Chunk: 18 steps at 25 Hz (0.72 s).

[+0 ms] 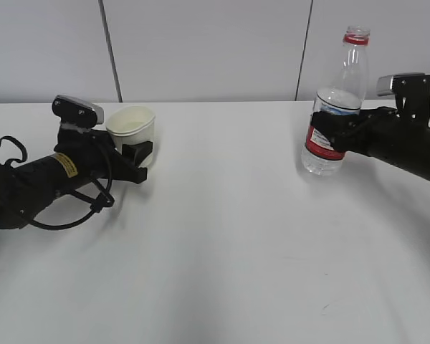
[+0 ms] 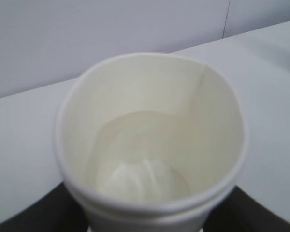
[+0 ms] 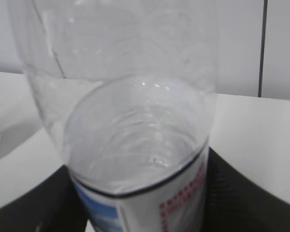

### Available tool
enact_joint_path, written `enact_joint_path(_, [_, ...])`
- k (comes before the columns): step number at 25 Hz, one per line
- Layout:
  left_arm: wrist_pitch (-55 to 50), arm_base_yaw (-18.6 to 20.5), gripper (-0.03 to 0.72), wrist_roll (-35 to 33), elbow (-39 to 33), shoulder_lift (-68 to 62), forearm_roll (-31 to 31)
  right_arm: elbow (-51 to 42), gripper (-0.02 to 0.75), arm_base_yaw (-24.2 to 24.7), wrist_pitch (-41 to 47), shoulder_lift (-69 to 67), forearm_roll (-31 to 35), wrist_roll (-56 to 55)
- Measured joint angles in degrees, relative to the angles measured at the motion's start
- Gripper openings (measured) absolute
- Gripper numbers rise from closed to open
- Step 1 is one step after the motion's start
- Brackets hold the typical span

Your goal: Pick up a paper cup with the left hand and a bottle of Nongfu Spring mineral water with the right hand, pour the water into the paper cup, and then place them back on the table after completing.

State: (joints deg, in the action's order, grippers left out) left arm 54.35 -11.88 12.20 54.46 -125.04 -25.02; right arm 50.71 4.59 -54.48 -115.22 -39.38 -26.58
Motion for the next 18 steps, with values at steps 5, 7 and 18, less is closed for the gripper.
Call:
enact_joint_path(5, [0.0, 0.0, 0.396, -1.6, 0.0, 0.0, 2.3, 0.0, 0.438, 0.0, 0.1, -0.5, 0.0, 0.0])
enact_joint_path(7, [0.0, 0.0, 0.396, -1.7, 0.0, 0.0, 3.2, 0.0, 0.438, 0.0, 0.1, -0.5, 0.0, 0.0])
enact_joint_path(18, [0.0, 0.0, 0.396, -4.6, 0.0, -0.2, 8.9, 0.0, 0.438, 0.0, 0.1, -0.5, -0.1, 0.1])
